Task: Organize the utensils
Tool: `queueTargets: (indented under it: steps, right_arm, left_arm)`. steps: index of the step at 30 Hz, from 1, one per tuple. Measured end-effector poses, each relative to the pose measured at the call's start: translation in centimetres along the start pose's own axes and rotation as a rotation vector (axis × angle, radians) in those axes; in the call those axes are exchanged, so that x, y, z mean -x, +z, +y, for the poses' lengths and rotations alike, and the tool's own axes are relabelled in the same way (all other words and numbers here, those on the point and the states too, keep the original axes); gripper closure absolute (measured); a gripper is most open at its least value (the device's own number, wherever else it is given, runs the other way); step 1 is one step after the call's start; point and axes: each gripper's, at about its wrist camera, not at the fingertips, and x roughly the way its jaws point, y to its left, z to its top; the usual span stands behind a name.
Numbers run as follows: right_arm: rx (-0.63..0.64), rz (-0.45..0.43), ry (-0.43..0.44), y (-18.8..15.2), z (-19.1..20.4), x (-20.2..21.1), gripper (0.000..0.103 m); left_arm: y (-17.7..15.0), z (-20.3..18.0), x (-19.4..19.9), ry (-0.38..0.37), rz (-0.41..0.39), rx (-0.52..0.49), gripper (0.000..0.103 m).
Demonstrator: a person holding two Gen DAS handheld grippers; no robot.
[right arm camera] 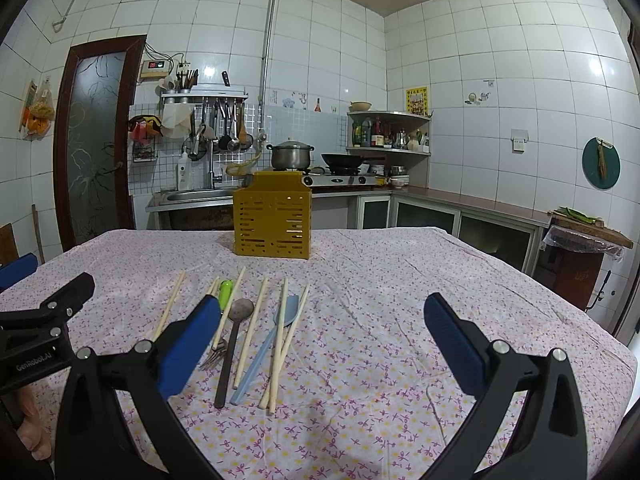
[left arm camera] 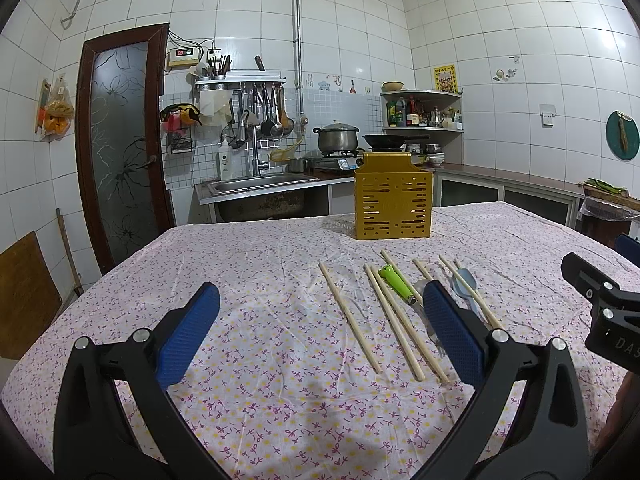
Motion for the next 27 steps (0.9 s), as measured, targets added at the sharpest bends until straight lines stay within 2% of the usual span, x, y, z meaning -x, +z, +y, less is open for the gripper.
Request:
queueTargets:
  steps: [27]
  right_arm:
    - [0.003,-0.009,-0.001,0.63,0.55,0.68,0.004]
  left_arm:
    - [0.07,-0.05,-0.14,0.0,-0.001,0.0,0.005]
